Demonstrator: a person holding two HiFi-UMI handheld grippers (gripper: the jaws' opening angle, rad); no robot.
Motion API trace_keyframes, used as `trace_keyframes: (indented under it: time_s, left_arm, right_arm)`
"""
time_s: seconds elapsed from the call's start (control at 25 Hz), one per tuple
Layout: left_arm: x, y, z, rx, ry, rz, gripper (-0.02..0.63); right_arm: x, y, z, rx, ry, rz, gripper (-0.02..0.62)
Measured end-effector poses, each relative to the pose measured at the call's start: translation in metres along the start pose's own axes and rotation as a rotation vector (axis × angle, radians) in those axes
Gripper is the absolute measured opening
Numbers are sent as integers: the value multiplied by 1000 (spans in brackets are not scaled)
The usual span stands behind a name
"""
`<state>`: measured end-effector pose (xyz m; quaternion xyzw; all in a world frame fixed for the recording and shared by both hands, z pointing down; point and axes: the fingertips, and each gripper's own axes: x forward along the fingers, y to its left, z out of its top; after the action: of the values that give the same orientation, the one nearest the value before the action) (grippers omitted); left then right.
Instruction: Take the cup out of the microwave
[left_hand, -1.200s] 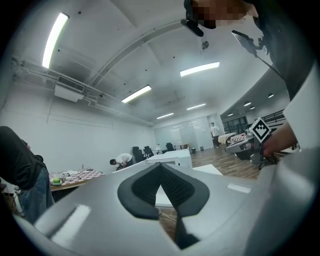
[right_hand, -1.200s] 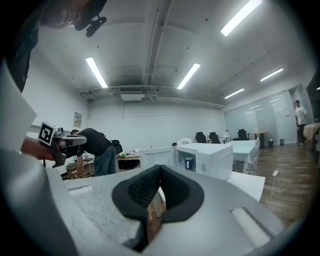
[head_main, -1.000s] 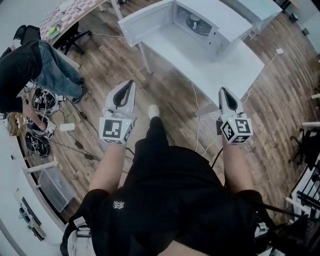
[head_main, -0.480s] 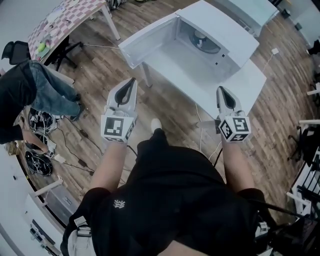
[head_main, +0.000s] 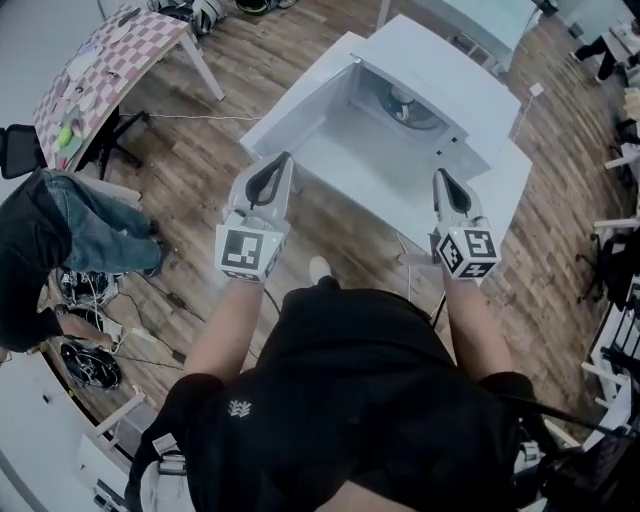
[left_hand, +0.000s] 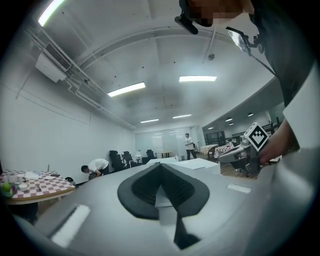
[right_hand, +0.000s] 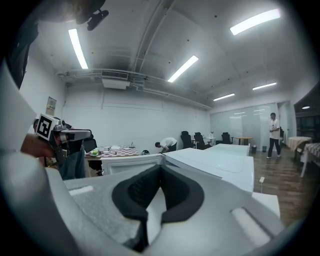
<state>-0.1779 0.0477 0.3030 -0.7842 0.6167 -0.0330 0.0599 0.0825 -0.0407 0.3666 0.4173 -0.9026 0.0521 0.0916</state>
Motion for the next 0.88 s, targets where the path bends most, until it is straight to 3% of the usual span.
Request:
trace_keyframes:
  time_s: [0.52, 0.88]
  left_arm:
    - [98, 26, -16, -14, -23, -144, 6]
    - [148, 16, -28, -27, -20, -169, 6]
  right_arm:
    - [82, -32, -9, 1, 18, -139, 0]
    - [133, -52, -20, 2, -8, -150, 0]
